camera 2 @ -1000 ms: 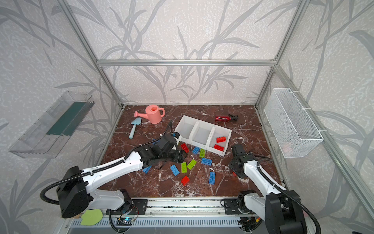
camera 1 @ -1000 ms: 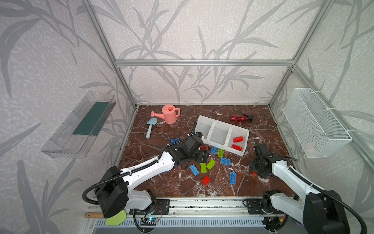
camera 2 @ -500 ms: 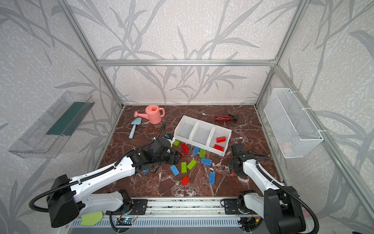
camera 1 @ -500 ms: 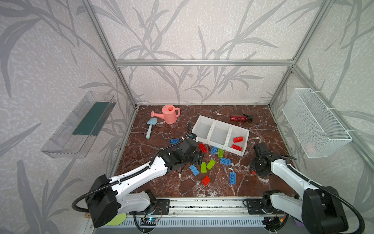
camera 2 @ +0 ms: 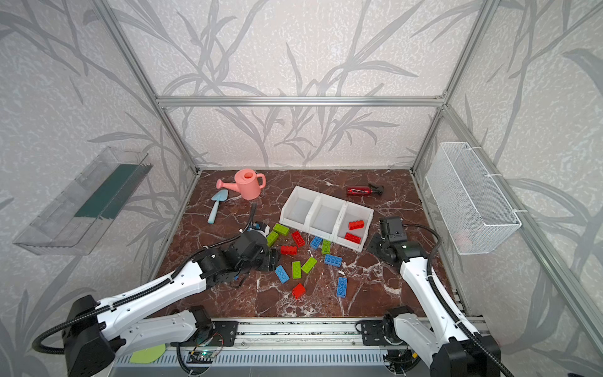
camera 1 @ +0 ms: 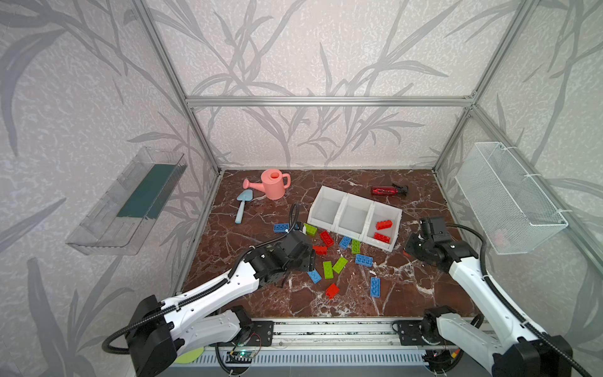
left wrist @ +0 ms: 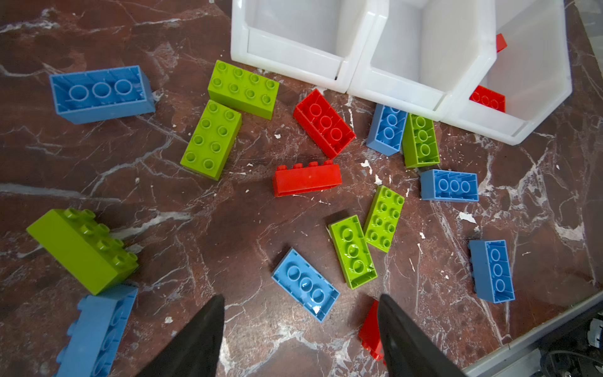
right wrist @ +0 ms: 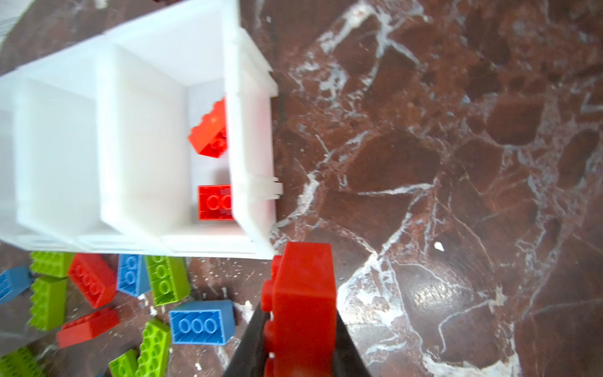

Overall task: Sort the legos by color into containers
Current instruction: 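Lift the red brick into the bin with the right gripper while the left lowers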

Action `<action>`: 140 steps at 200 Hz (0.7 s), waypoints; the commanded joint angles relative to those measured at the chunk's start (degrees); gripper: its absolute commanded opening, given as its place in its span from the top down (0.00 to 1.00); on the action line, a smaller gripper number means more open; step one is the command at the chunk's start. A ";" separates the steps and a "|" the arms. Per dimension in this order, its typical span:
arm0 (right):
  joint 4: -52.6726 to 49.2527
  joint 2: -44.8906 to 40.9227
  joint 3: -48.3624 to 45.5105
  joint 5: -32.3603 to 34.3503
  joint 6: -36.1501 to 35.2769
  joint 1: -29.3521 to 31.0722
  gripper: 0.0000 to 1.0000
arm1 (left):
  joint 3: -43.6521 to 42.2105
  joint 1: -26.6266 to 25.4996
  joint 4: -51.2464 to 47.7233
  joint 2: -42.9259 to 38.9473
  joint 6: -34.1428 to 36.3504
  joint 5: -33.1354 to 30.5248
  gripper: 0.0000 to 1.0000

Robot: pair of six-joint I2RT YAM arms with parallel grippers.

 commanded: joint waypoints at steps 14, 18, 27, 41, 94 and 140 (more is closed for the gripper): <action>-0.91 5.41 8.24 -6.86 -5.24 -0.17 0.89 | -3.28 -0.13 -1.06 -2.20 -3.71 -2.66 0.21; -0.79 6.45 8.96 -7.28 -5.25 -0.12 0.89 | -3.64 -0.08 -0.86 -2.42 -3.91 -2.66 0.20; -0.39 8.52 10.51 -7.92 -5.38 0.03 0.89 | -4.14 -0.06 -0.50 -2.64 -4.33 -2.82 0.18; 0.36 11.34 12.40 -8.40 -5.51 0.20 0.89 | -4.50 -0.08 -0.52 -2.54 -4.55 -3.00 0.15; 5.75 21.55 18.13 -11.97 -5.30 0.63 0.87 | -5.16 -0.12 -1.43 -1.60 -4.64 -2.08 0.06; 9.09 29.13 21.60 -13.52 -5.54 0.85 0.85 | -5.91 0.02 -1.97 -2.57 -4.82 -1.44 0.06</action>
